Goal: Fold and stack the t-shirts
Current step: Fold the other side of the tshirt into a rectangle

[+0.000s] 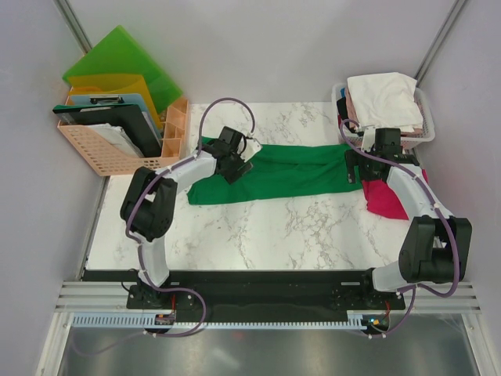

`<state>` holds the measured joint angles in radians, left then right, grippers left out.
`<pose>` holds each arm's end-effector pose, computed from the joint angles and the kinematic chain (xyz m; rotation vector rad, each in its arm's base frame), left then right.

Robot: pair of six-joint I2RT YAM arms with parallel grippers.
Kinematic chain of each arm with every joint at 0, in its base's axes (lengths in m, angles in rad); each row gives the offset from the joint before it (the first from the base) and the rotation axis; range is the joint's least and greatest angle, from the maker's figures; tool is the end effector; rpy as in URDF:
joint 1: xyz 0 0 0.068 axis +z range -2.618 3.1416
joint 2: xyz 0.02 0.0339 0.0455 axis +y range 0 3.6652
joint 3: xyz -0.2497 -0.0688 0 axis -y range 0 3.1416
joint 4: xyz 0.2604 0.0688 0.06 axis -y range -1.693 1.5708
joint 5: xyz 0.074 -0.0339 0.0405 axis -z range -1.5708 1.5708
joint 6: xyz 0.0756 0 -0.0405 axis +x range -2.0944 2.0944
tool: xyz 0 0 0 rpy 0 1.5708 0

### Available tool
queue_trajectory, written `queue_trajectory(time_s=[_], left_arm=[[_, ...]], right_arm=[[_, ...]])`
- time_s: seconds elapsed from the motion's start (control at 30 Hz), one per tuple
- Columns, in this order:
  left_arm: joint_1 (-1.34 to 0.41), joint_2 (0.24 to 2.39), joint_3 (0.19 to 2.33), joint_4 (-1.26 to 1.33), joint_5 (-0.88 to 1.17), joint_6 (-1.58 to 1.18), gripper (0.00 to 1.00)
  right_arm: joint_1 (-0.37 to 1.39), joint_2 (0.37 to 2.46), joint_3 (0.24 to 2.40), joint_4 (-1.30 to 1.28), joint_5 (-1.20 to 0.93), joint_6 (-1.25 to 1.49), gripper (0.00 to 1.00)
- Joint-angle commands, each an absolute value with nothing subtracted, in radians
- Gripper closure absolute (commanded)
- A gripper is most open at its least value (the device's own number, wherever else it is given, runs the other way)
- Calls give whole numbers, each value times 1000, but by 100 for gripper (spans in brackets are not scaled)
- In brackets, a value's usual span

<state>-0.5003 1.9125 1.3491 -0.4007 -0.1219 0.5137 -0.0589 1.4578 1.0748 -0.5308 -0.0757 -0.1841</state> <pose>0.3912 -0.2034 0.1380 1.1869 2.2364 0.1598 0.3468 -0.0147 0.2017 -0.1871 2.4739 -0.0092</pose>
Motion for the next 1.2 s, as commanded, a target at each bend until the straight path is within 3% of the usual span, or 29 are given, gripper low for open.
queue_trajectory(time_s=[0.0,0.37,1.17], left_arm=[[-495,1966,1431,-388,-152,508,22],[-428,2097,1588,-344,-212,551,22],[-423,2037,1723,-348,-298,601,22]], right_arm=[[-63,1462,1072,-520,-95,-192,9],[-63,1456,1066,-522,-109,-195,10],[-63,1489,1066,-541,-155,-207,10]])
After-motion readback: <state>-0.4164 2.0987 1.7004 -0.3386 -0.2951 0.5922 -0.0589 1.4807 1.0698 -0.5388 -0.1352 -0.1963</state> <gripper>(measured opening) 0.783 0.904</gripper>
